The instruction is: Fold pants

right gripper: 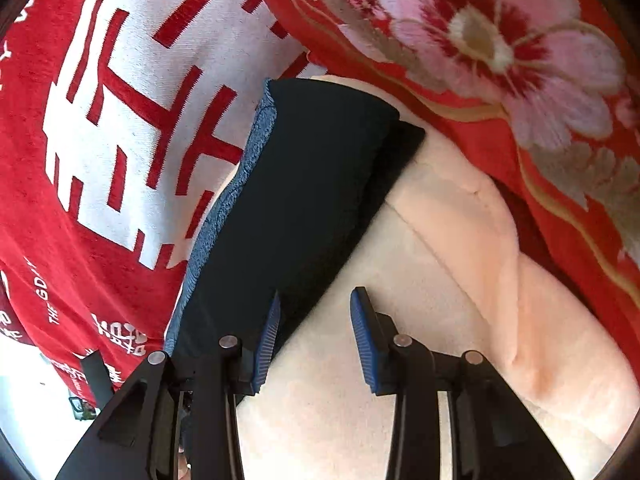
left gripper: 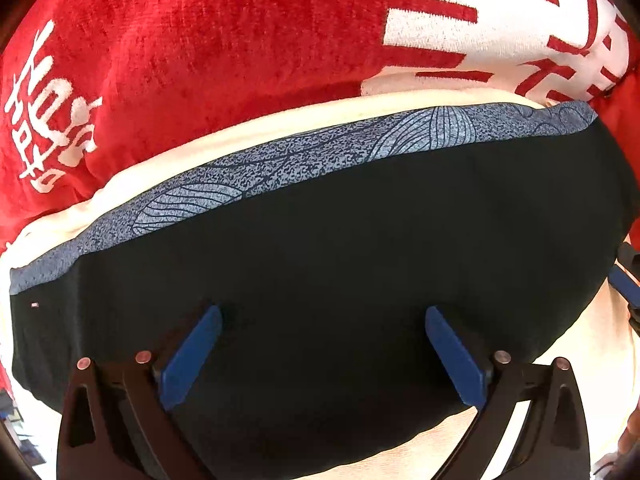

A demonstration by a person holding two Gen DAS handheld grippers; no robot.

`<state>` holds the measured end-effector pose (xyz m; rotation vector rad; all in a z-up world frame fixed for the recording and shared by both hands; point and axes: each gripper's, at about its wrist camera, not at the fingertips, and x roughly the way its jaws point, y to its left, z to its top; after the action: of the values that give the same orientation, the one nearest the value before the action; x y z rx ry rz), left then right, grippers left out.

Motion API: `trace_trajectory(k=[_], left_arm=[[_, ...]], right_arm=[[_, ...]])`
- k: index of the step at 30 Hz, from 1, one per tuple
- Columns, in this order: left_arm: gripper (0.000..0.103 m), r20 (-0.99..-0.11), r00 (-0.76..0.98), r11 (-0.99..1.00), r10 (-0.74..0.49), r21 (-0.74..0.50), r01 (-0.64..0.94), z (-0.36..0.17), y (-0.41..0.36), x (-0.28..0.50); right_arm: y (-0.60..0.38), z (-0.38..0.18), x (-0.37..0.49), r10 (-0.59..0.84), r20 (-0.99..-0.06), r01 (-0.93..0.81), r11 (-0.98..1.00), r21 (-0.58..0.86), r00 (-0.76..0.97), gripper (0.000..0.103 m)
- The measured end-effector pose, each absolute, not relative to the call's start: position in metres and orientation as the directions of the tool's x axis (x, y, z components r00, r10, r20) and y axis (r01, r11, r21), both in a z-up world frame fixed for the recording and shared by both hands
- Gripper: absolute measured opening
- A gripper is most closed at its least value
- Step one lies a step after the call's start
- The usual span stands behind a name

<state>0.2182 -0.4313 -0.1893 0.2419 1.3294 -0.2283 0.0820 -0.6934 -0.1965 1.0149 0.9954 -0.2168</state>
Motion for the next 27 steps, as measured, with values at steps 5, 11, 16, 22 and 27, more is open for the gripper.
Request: trace_trajectory(k=[5, 11, 16, 22, 27], left_arm=[[0.102, -0.975, 0.218, 0.957, -0.031, 0.034, 0.288, -0.2, -0.412, 0.22], [0.102, -0.975, 0.222, 0.958, -0.031, 0.034, 0.285, -0.199, -0.408, 0.225], [0.102, -0.974, 0.222, 0.952, -0.031, 0.038, 0.303, -0.2, -0.409, 0.228], [0.049, -0.975, 0.21, 0.944, -0.07, 0.004, 0.331, -0.17, -0.425, 0.229], [0.05, -0.945, 0.262, 0.925, -0.195, -0.089, 0.369, -0.153, -0.466, 0.224]], right_arm=[[-0.687, -0.2, 0.089, 0.243, -0.758, 0.553, 0.556, 0.62, 0.605, 0.04], [-0.69, -0.202, 0.089, 0.216, -0.727, 0.54, 0.542, 0.644, 0.651, 0.041], [-0.689, -0.204, 0.102, 0.153, -0.698, 0.54, 0.525, 0.657, 0.7, 0.044], [-0.693, -0.187, 0.129, 0.196, -0.716, 0.541, 0.532, 0.652, 0.67, 0.015], [-0.674, -0.149, 0.138, 0.209, -0.711, 0.424, 0.679, 0.6, 0.671, 0.014]])
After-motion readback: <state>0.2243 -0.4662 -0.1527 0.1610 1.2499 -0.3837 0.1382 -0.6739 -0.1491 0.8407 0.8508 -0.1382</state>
